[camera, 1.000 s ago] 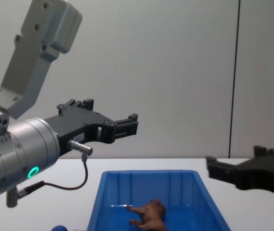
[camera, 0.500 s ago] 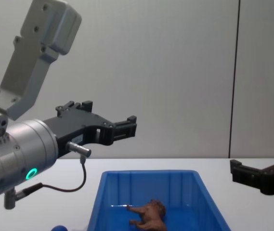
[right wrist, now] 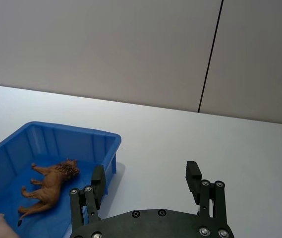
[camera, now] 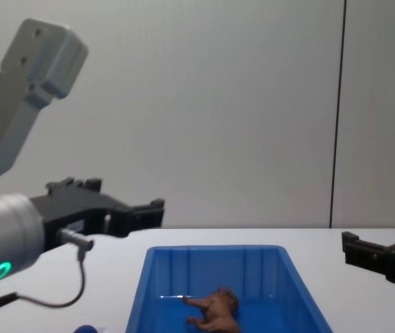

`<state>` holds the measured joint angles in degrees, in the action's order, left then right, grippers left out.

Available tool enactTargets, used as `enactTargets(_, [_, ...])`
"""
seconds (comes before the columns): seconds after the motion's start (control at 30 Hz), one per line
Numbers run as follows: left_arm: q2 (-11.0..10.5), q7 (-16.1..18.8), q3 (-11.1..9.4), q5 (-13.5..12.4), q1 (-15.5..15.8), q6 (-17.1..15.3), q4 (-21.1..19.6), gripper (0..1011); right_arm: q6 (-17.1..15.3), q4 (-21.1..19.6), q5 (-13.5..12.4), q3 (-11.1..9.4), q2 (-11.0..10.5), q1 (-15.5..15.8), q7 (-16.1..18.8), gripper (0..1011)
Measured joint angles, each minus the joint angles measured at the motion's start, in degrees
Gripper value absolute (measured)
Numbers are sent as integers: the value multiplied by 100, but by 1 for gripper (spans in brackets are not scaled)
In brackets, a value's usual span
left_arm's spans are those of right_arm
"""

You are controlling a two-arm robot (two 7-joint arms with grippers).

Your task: Pick up the two dolls from the table and place them into the box.

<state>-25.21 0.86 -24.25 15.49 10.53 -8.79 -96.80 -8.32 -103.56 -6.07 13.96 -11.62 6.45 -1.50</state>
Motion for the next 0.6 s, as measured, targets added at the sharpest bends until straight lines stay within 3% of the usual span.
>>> enactTargets(0.6, [-642, 119, 303, 938, -611, -761, -412, 1001, 10, -22, -18, -12, -19, 30, -32, 1001])
